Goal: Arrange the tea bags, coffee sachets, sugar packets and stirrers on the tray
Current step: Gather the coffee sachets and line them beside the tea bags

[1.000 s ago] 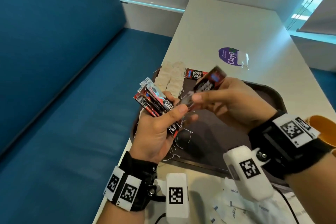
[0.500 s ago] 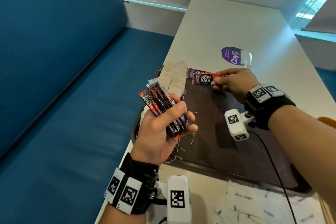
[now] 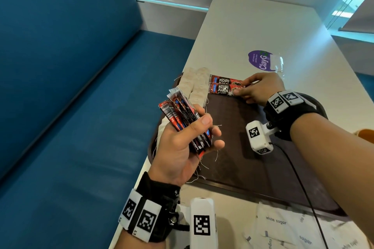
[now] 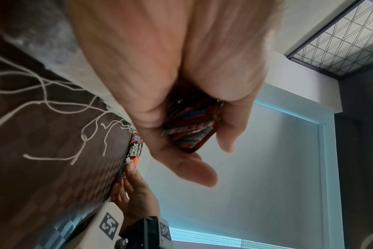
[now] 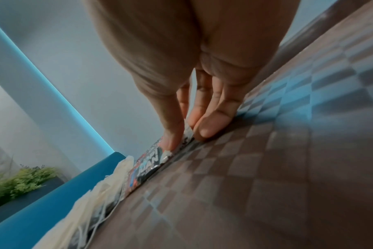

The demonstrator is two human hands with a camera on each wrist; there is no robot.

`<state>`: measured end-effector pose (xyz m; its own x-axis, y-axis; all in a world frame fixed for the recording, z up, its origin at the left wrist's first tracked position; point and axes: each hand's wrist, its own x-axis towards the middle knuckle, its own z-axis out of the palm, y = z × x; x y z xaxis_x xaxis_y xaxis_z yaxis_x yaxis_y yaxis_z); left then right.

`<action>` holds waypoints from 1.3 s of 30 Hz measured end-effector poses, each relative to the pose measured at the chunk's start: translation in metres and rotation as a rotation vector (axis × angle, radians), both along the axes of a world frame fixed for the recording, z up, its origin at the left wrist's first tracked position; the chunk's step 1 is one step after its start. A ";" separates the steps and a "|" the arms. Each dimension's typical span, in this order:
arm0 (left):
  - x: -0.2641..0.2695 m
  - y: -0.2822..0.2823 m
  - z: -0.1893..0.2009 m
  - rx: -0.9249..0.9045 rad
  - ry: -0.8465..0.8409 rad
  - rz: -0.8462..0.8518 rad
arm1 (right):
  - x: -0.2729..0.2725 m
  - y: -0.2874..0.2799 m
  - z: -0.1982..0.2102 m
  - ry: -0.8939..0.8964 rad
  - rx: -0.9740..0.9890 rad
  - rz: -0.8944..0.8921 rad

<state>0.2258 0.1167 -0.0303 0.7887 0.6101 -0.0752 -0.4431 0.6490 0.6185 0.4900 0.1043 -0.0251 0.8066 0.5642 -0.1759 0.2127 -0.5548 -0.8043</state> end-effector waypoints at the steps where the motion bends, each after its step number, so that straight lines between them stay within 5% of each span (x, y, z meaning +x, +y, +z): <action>1: 0.000 0.000 0.000 0.000 0.002 0.000 | -0.001 0.001 0.001 -0.004 -0.001 -0.007; 25: -0.005 -0.003 0.002 0.047 0.061 -0.001 | -0.008 -0.016 0.026 -0.088 -0.007 0.007; 31: -0.018 -0.014 0.031 0.103 0.135 -0.035 | -0.064 -0.059 0.081 -0.032 0.117 0.241; 39: -0.064 -0.056 0.070 0.226 0.264 -0.136 | -0.169 -0.159 0.134 0.283 0.317 0.432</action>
